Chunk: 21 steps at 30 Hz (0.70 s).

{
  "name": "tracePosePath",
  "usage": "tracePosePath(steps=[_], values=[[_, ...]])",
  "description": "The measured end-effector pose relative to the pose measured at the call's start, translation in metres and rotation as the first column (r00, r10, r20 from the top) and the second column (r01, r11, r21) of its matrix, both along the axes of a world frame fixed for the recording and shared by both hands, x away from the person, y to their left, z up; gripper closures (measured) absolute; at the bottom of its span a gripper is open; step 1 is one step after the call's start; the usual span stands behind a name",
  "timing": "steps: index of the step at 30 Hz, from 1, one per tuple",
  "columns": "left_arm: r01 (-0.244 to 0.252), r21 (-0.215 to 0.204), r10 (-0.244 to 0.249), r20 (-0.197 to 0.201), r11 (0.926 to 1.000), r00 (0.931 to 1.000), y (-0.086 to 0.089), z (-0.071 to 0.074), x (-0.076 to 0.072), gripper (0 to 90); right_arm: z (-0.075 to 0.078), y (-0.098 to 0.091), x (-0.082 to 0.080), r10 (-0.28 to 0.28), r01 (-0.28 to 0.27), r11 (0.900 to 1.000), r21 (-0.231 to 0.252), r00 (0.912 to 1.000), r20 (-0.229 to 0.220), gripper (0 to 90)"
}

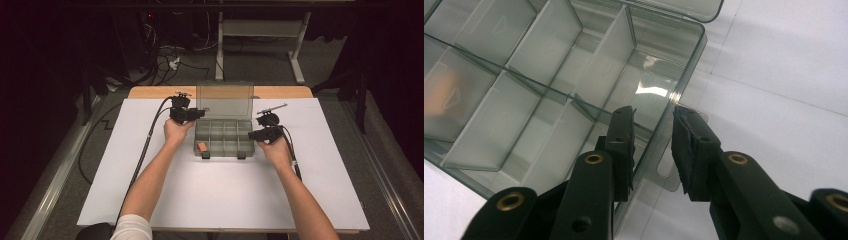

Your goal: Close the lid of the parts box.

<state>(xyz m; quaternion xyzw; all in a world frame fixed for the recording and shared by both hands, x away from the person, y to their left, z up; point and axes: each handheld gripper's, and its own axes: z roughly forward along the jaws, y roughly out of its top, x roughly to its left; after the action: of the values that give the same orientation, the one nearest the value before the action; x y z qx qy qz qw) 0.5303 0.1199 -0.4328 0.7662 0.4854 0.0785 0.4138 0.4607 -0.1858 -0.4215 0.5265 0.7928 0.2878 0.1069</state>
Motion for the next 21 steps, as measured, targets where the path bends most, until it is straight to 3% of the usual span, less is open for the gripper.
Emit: tracePosePath(steps=[21], values=[[0.018,0.095,-0.023,0.051,0.9953,0.9984,-0.0059,0.0091,-0.0101,61.8,-0.0006,-0.0008,-0.0004,-0.001,0.001,1.0000,0.005,1.0000,0.004,70.7]])
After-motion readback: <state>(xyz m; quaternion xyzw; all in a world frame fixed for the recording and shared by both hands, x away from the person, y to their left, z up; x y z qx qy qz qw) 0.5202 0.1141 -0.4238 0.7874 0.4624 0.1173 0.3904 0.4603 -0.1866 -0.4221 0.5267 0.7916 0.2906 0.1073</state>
